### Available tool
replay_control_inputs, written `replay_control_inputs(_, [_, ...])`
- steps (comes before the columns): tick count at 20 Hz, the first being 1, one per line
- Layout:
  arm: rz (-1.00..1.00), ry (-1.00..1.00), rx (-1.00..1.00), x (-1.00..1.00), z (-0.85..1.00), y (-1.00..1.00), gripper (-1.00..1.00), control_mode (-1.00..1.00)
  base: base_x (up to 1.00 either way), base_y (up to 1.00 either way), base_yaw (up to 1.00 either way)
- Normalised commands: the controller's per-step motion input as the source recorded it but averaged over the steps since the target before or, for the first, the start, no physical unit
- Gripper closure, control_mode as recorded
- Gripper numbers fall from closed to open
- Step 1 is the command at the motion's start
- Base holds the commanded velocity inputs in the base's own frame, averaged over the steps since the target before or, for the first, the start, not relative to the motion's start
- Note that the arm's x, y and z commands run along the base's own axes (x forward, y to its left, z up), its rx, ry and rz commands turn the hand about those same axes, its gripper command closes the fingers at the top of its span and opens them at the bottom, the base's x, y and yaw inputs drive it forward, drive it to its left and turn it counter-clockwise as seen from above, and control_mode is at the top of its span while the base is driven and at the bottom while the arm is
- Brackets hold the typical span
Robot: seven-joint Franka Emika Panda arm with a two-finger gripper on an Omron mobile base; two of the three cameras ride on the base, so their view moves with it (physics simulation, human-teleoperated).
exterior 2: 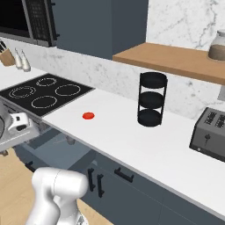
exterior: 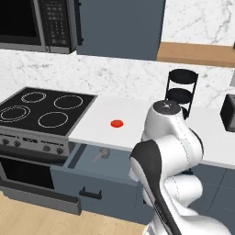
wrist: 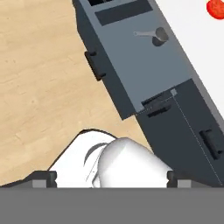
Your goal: Pick the measuring cup from the drawer and place it on the counter.
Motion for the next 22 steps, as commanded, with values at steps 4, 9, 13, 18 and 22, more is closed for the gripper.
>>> replay_control_inputs(4, [0.22, 0.24, -0.11, 0.67, -0.55, 0.92, -1.00, -1.00, 0.00, 0.00, 0.00])
replay_control_inputs(9, [0.29, 0.26, -0.09, 0.64, -0.95, 0.55, -1.00, -1.00, 0.00, 0.00, 0.00])
replay_control_inputs(13, [0.19, 0.06, -0.04, 0.43, -0.72, 0.12, -1.00, -1.00, 0.00, 0.00, 0.00])
replay_control_inputs(18, [0.07, -0.02, 0.00, 0.42, -0.59, 0.00, -1.00, -1.00, 0.00, 0.00, 0.00])
replay_control_inputs(22, [0.04, 0.00, 0.00, 0.57, -0.51, 0.00, -1.00, -1.00, 0.00, 0.00, 0.00])
